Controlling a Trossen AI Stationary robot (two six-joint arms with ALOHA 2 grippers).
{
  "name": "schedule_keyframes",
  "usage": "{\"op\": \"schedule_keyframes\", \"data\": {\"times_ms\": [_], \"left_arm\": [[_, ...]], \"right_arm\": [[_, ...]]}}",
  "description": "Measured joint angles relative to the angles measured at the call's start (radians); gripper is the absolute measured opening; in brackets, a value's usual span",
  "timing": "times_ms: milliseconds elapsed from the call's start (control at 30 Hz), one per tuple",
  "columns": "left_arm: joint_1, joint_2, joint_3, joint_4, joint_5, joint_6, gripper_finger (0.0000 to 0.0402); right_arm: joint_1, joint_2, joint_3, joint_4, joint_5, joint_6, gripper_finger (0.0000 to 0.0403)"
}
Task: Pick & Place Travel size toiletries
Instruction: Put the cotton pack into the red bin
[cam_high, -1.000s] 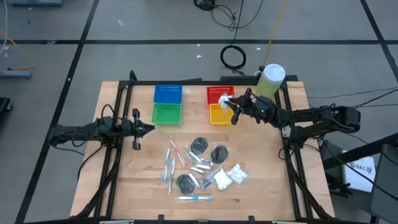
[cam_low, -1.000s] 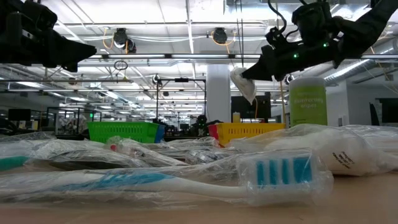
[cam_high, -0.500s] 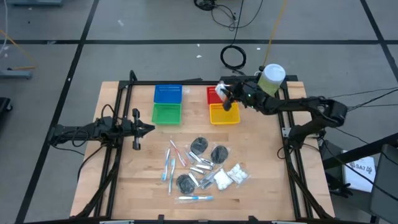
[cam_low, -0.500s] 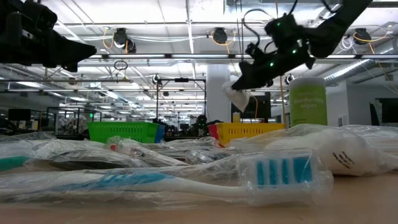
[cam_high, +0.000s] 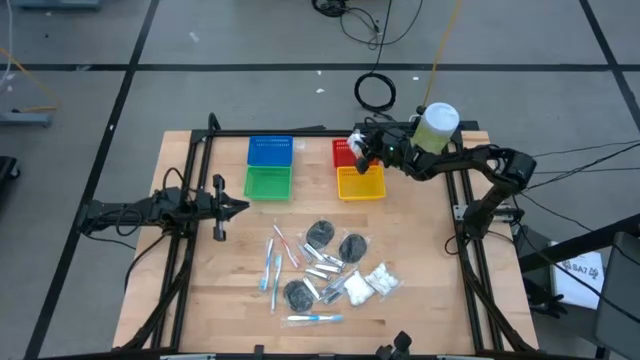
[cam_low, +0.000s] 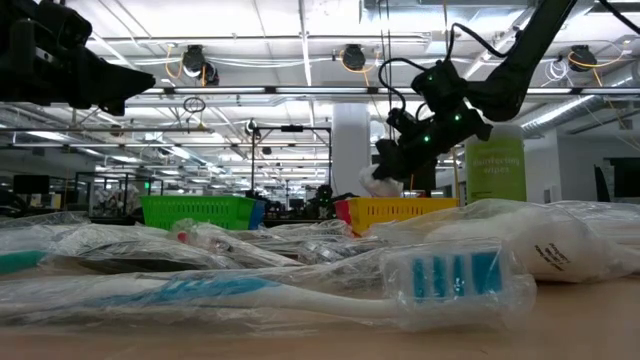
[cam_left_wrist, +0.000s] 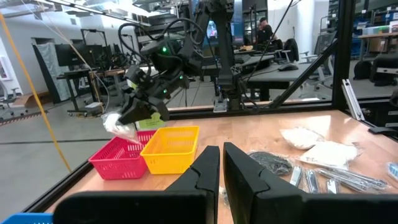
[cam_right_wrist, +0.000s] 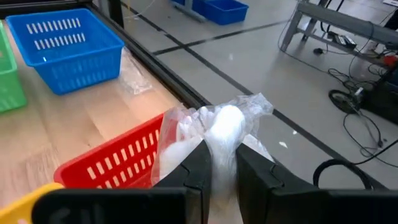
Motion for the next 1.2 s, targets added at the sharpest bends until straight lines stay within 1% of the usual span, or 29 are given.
{"op": "schedule_keyframes", "data": {"times_ms": [567,667,967,1200], "left_arm": [[0.000,0.000,0.000,0.000,0.000,0.000,0.0024],[0.000,0.000,0.000,0.000,0.000,0.000,0.0024],[0.000,0.000,0.000,0.000,0.000,0.000,0.0024],[0.000,0.000,0.000,0.000,0.000,0.000,0.0024]], "right_arm": [[0.008,0.000,0.000,0.000,-0.001,0.019,0.0048],[0.020,0.000,0.000,0.000,-0.005,0.026,0.0064],[0.048,-0.001,-0.001,0.000,-0.002,0.019,0.0138],[0.048,-0.001,-0.001,0.000,-0.001,0.025,0.0166]]}}
